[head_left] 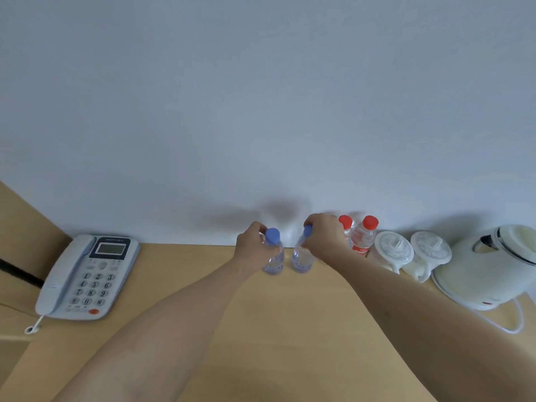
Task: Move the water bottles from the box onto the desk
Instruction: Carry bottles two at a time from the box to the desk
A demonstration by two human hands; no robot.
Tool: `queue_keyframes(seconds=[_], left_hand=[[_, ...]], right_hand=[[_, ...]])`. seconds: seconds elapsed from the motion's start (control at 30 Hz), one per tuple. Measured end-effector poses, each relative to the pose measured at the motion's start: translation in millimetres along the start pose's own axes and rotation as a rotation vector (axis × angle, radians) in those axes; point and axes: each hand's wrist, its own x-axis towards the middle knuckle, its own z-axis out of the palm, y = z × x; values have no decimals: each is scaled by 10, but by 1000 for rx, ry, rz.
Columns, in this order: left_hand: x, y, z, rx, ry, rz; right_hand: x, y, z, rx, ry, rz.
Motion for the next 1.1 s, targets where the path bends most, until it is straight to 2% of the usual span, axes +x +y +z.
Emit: queue_keyframes(seconds=[0.23, 0.57, 0.73, 0.93, 1.1], left_hand=[[169, 109, 143, 30, 24, 142], [305, 160, 229, 4, 93, 189], [290, 141, 192, 25, 69, 222], [232, 291, 2, 117, 29, 362], [173, 558, -160, 212, -16, 501]], right_hand=[[34, 33, 21, 56, 64, -28], [98, 50, 51, 80, 105, -35], [100, 18, 62, 93, 114, -23], [39, -61, -19, 71, 85, 63], [-150, -167, -216, 34, 179, 73]])
